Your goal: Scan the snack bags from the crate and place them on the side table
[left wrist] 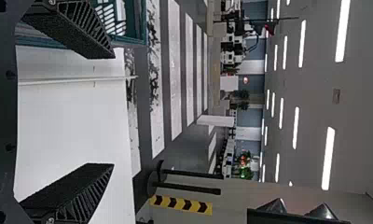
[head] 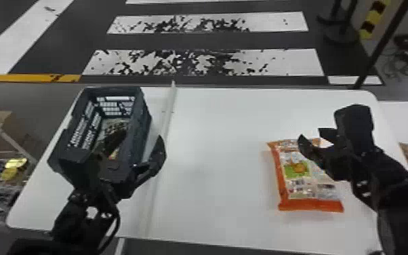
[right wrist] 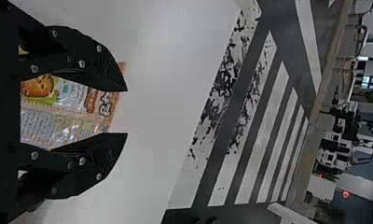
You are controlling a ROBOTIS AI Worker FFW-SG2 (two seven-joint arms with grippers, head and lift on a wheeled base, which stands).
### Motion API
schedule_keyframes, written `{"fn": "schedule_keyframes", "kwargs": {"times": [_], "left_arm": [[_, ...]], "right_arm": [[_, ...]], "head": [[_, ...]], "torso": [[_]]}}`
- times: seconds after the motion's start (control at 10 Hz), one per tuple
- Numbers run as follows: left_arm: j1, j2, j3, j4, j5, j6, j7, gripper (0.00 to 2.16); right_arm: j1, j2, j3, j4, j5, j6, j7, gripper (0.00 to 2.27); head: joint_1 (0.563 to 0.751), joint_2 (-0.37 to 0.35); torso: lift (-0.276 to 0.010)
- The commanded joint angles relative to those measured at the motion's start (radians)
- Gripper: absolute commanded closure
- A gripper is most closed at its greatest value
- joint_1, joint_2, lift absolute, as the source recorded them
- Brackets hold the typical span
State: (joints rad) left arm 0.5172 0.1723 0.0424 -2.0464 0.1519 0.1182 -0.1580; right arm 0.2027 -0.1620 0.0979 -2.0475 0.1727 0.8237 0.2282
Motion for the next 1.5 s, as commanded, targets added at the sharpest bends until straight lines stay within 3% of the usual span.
{"fn": "schedule_keyframes", "kwargs": {"times": [0.0, 0.3, 0.8, 0.9, 1.0, 1.1, 1.2, 1.4], "left_arm": [[0.0, 0.001, -0.001, 0.002, 0.0, 0.001, 0.0, 0.04], [-0.002, 0.001, -0.006, 0.003, 0.0, 0.001, 0.0, 0.04], [0.003, 0.001, -0.006, 0.009, 0.0, -0.002, 0.0, 0.04], [0.003, -0.001, -0.006, 0.011, 0.0, -0.002, 0.0, 0.04], [0.003, -0.001, -0.006, 0.012, 0.0, -0.002, 0.0, 0.04], [0.001, -0.001, -0.006, 0.014, 0.0, -0.002, 0.0, 0.04], [0.001, -0.002, -0.006, 0.014, 0.0, -0.002, 0.0, 0.04], [0.001, -0.002, -0.006, 0.015, 0.0, -0.002, 0.0, 0.04]], "right_arm": [[0.015, -0.007, -0.095, 0.0, -0.042, 0.022, 0.0, 0.07], [0.027, -0.025, -0.19, 0.073, -0.104, 0.016, 0.0, 0.08], [-0.078, -0.054, -0.221, 0.372, -0.104, -0.024, 0.014, 0.11], [-0.103, -0.063, -0.219, 0.421, -0.102, -0.03, 0.016, 0.26], [-0.112, -0.07, -0.219, 0.449, -0.102, -0.039, 0.02, 0.65], [-0.114, -0.071, -0.219, 0.455, -0.104, -0.045, 0.02, 1.6], [-0.114, -0.07, -0.214, 0.454, -0.102, -0.045, -0.012, 2.24], [-0.114, -0.071, -0.213, 0.451, -0.096, -0.07, -0.012, 2.25]], "head": [[0.695, 0.032], [0.695, -0.063], [0.695, -0.147], [0.695, -0.159], [0.695, -0.169], [0.695, -0.174], [0.695, -0.179], [0.695, -0.186]], "torso": [[-0.05], [-0.05], [-0.05], [-0.05], [-0.05], [-0.05], [-0.05], [-0.05]]}}
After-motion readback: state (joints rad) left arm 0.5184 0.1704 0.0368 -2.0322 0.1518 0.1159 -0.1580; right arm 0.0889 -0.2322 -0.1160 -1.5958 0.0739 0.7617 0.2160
